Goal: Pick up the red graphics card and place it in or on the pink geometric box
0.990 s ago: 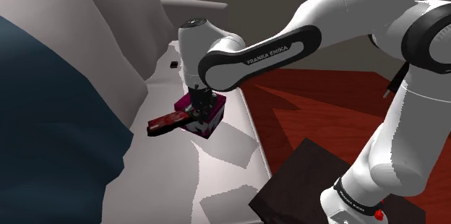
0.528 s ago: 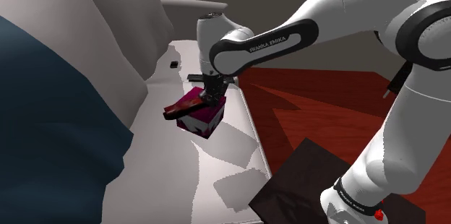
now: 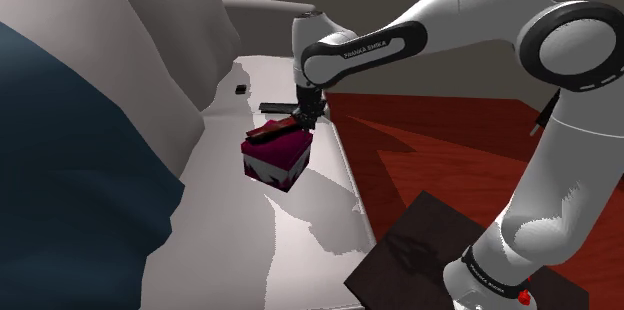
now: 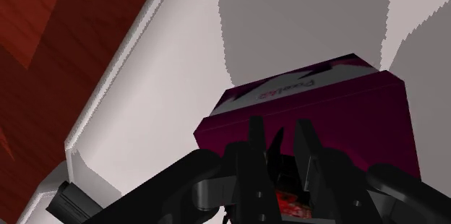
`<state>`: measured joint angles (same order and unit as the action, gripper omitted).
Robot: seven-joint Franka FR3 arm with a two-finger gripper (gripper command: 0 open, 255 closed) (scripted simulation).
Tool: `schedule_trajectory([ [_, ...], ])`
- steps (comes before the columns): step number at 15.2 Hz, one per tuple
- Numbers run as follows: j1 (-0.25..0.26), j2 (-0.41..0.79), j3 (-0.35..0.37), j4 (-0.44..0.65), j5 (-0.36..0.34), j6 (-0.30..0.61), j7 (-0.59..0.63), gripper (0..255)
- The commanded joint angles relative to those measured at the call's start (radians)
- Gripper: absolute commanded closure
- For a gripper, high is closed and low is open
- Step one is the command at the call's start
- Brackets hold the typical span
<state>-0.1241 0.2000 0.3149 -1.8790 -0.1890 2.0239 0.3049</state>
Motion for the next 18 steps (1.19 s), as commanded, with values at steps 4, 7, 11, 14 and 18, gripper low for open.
schedule_trajectory([
  [4, -0.018, 0.029, -0.016, 0.000, -0.011, 0.032, -0.026, 255],
  [7, -0.017, 0.045, -0.018, -0.020, -0.020, 0.067, -0.017, 255],
  [11, -0.014, 0.070, -0.022, -0.043, -0.033, 0.112, -0.005, 255],
  [14, -0.012, 0.091, -0.026, -0.057, -0.044, 0.146, 0.005, 255],
  [18, -0.011, 0.098, -0.027, -0.062, -0.048, 0.157, 0.008, 255],
])
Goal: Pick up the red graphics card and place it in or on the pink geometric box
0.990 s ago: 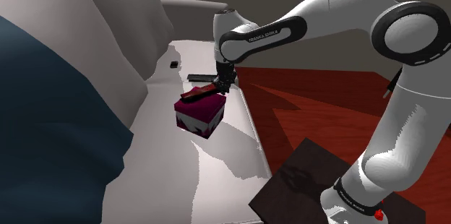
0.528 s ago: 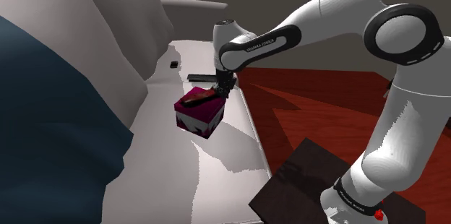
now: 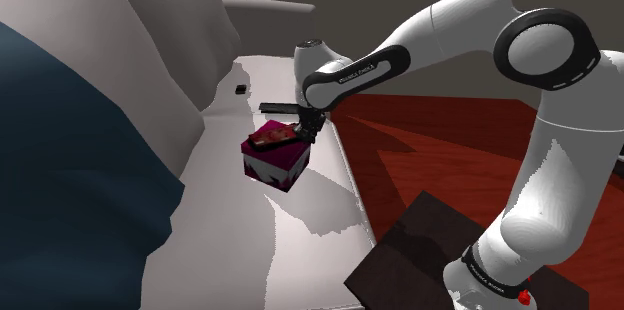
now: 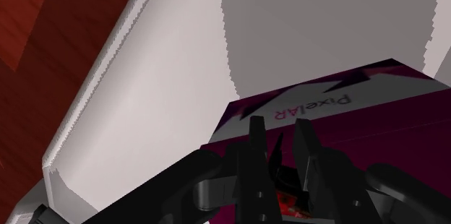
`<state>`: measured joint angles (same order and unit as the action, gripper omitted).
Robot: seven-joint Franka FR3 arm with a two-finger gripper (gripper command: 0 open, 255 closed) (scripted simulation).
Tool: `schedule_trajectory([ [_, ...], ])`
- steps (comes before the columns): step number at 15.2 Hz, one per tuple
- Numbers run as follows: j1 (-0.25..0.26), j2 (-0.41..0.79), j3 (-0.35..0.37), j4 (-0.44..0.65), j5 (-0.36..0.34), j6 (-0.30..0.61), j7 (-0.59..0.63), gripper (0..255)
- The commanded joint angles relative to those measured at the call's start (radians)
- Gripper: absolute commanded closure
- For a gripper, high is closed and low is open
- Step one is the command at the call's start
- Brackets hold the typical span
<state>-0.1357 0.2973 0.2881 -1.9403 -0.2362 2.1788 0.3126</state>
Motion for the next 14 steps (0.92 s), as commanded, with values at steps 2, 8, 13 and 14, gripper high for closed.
schedule_trajectory([
  [2, 0.000, 0.001, 0.000, -0.001, -0.001, 0.002, 0.000, 255],
  [8, 0.000, 0.001, 0.000, 0.000, -0.001, 0.002, 0.000, 0],
  [13, 0.000, -0.030, 0.007, 0.028, 0.017, -0.055, -0.011, 0],
  [14, 0.001, -0.044, 0.011, 0.044, 0.024, -0.084, -0.016, 0],
])
